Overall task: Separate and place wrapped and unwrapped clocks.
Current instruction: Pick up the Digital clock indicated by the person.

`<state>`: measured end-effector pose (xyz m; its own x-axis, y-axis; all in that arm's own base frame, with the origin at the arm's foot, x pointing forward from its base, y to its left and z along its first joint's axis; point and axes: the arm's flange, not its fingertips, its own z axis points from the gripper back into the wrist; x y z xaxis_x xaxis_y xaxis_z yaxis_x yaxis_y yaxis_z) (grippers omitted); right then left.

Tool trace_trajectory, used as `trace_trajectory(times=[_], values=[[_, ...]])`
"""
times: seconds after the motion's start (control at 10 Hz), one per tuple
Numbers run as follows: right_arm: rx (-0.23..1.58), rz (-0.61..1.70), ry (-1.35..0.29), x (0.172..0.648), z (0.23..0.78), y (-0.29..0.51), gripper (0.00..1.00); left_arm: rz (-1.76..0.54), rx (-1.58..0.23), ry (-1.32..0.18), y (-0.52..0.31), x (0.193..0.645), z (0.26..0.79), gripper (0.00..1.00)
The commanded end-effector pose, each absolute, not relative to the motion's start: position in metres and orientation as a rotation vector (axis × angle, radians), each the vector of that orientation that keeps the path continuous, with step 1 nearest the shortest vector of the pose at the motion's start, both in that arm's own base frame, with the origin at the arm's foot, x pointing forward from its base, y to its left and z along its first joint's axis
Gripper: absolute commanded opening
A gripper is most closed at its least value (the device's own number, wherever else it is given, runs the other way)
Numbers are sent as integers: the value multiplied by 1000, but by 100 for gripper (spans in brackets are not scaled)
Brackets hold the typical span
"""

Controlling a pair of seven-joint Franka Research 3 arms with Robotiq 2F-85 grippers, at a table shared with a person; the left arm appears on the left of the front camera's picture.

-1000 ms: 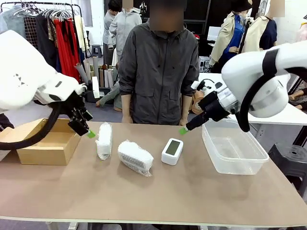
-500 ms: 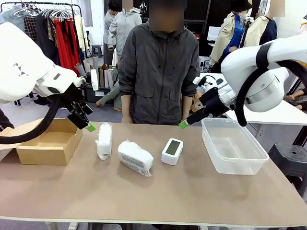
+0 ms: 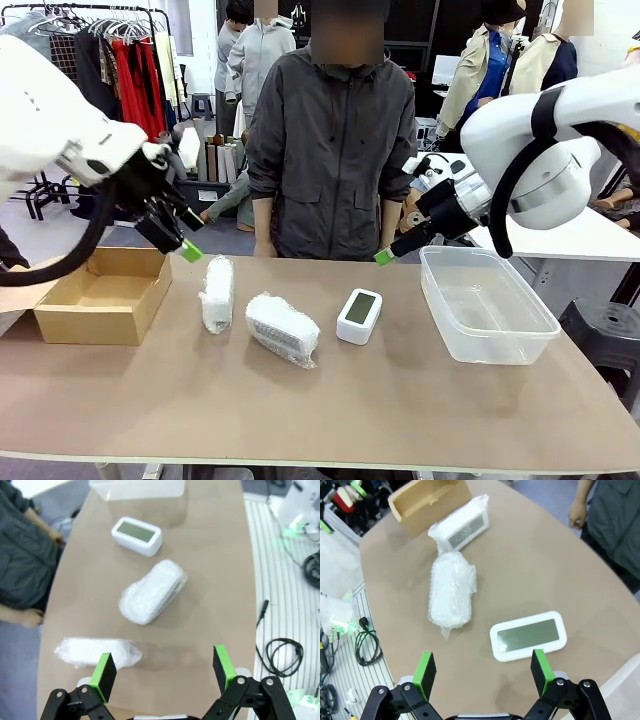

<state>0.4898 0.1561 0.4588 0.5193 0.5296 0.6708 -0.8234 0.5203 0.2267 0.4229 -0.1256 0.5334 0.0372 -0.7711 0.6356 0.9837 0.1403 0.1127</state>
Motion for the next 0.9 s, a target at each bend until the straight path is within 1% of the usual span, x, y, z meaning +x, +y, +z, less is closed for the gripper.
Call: trace_trajectory(times=[0.0, 0.3, 0.4, 0.8], values=[[631, 975, -644, 506, 464, 150, 100, -1430, -483, -643, -106, 444, 546, 100], [628, 1136, -722, 524, 497, 141, 100, -1426, -531, -605, -96, 460, 560, 100], [638, 1162, -720, 532, 509, 139, 100, -1426, -530, -606, -92, 463, 564, 100], [607, 1219, -725, 557, 538, 111, 100, -1438, -578, -672, -67, 475, 576, 100]])
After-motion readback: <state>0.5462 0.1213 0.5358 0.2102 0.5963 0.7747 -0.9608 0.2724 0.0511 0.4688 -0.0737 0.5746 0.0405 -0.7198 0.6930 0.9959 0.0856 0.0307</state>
